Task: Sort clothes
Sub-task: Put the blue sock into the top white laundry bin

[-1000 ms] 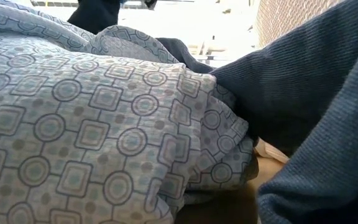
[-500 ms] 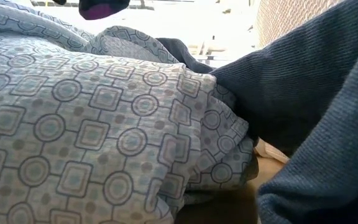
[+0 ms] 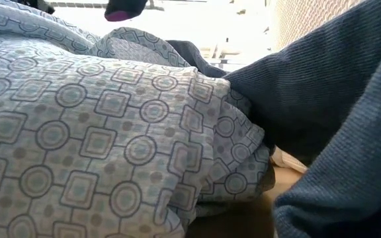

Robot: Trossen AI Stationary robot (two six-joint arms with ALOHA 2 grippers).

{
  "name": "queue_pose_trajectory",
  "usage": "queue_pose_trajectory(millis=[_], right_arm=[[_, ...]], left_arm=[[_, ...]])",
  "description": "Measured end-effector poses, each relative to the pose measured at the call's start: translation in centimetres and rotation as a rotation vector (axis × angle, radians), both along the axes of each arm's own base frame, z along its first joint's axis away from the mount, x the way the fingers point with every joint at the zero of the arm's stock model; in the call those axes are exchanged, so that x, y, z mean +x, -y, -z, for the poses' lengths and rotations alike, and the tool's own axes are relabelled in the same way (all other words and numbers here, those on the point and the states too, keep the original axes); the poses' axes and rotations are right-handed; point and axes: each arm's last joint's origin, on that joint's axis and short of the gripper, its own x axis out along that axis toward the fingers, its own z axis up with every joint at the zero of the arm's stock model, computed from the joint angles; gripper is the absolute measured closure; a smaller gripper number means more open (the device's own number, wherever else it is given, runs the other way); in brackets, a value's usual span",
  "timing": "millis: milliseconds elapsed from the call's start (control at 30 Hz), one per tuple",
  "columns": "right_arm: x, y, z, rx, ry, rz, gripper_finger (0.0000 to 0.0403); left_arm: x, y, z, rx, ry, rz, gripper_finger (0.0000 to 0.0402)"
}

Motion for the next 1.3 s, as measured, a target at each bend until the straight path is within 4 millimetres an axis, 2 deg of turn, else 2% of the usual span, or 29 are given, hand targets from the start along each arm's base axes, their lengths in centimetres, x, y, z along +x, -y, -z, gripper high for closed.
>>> queue_pose_trajectory(millis=[267,400,733,867,967,1100,1300], right_arm=[[-0.4,4.3,0.2,-0.014,0.096,0.08,0.0399],[0.1,6.4,1.4,0.032,0.114,0.122,0.0399],[3.1,11.7,9.0,0.173,0.015,0.22,0.0398],[3.4,13.3,10.8,0.231,-0.006,0.262,0.0398],[3.2,14.1,11.3,0.273,-0.011,0.294,0.0397],[2.8,14.6,11.5,0.303,-0.025,0.345,0.037],[3.0,14.1,11.6,0.312,-0.038,0.342,0.0277]], left_arm=[[0.4,0.4,2.3,-0.029,0.068,0.05,0.0252],[0.4,0.4,2.8,-0.038,0.08,0.053,0.0252],[0.4,0.3,3.8,-0.056,0.094,0.065,0.0253],[0.3,0.4,3.8,-0.067,0.086,0.073,0.0253],[0.3,0.4,3.8,-0.067,0.085,0.073,0.0253],[0.3,0.4,3.8,-0.067,0.085,0.073,0.0253],[0.3,0.4,3.8,-0.067,0.085,0.073,0.0253]])
